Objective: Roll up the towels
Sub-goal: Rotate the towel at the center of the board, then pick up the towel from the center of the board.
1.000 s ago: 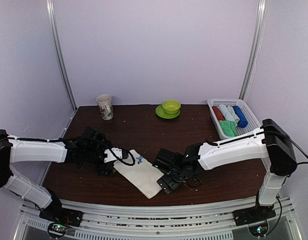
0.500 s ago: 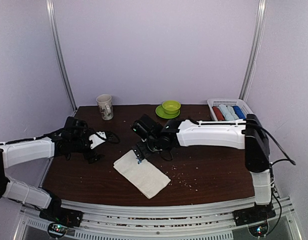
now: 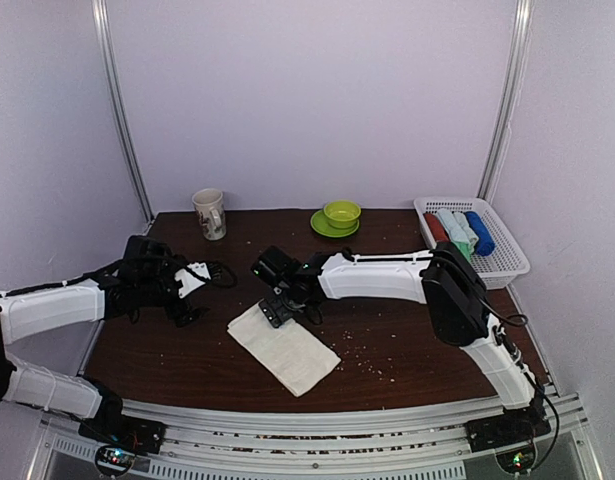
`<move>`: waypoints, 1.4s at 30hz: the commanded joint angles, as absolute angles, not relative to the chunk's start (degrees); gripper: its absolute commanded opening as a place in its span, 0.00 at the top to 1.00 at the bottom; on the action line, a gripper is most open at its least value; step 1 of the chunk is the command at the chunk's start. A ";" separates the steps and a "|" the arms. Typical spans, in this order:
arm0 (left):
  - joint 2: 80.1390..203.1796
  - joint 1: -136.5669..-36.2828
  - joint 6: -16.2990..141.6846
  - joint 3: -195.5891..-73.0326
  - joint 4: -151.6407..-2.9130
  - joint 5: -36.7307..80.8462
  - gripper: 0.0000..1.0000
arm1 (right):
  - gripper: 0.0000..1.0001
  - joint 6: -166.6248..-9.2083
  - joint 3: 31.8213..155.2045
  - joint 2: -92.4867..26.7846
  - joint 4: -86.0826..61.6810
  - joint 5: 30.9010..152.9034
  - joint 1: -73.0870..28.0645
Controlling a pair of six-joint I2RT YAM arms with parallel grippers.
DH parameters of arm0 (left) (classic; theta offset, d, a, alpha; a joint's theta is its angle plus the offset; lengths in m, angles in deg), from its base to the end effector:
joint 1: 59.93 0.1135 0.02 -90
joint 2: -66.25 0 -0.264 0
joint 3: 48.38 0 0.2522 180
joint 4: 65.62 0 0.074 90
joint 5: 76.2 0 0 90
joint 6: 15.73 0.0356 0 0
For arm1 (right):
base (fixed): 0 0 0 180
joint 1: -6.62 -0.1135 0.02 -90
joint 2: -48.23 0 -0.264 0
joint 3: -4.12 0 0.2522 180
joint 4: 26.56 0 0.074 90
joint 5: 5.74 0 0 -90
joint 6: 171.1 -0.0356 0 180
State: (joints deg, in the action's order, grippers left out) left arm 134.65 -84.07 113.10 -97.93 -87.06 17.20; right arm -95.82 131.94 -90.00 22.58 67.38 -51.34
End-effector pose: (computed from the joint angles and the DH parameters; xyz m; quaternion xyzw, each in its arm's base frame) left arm 0.2227 -0.1021 0.2066 0.4843 0.7669 0.0270 0.4201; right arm 0.2845 0.4351 0.1506 -0.3158 0.9015 0.0399 0.2932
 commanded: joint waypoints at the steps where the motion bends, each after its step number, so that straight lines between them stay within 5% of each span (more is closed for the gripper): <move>1: 134.05 -83.65 112.39 -97.99 -84.54 17.24 0.02 | 0.00 -96.08 130.94 -91.22 25.36 62.46 -49.84; 10: 137.84 -83.65 115.73 -101.42 -85.06 18.14 0.02 | 0.00 -98.24 121.63 -87.78 22.87 58.51 -42.93; 17: 132.04 -83.65 119.31 -96.15 -69.44 19.26 0.02 | 0.00 -98.24 118.48 -82.31 22.12 56.88 -40.85; 28: 144.50 -83.64 111.56 -111.38 -81.15 22.88 0.02 | 0.00 -96.05 117.20 -74.82 21.94 54.18 -38.92; 42: 134.11 -93.40 129.92 -94.68 -70.46 40.32 0.02 | 0.00 -80.14 75.64 -38.93 -11.66 63.18 -39.46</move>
